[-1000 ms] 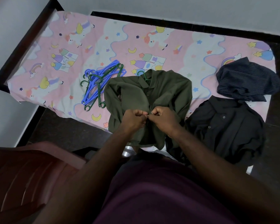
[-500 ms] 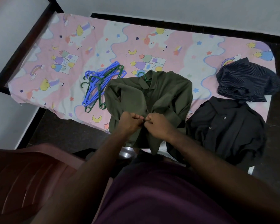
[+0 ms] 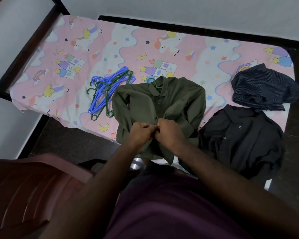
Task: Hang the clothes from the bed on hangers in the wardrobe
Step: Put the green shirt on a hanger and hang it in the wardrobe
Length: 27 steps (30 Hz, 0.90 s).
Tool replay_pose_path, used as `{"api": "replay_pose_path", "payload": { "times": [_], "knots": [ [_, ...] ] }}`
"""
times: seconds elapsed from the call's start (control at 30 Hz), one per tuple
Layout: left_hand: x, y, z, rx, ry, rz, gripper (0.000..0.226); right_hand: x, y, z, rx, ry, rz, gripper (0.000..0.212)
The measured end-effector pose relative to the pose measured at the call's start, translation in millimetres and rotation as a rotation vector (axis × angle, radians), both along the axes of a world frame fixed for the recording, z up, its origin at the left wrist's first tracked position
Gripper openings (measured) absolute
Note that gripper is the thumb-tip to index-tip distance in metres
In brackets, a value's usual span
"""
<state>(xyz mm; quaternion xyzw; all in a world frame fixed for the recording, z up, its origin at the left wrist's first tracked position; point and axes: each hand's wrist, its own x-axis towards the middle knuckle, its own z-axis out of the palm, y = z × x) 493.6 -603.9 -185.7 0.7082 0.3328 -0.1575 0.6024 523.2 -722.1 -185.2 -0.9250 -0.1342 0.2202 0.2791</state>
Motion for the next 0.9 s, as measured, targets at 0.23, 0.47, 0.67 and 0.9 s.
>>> {"api": "replay_pose_path", "payload": {
  "times": [0.23,0.47,0.67,0.9],
  "knots": [
    [-0.8,-1.4,-3.1,-0.04,-0.036,0.052,0.017,-18.2,1.2,-7.6,-0.061,-0.235,0.03,0.018],
    [2.6,-1.1,-4.0,-0.121,-0.04,0.126,0.026,-10.4,-6.8,-20.0,0.509,0.162,-0.326,0.01],
    [5.1,-0.7,1.4,-0.236,-0.086,0.064,0.013,1.8,-11.4,-11.9,0.887,0.741,-0.548,0.016],
    [13.0,4.0,0.3,-0.151,-0.092,0.17,0.008,1.6,-12.1,-23.3,0.73,0.493,-0.339,0.022]
  ]
}}
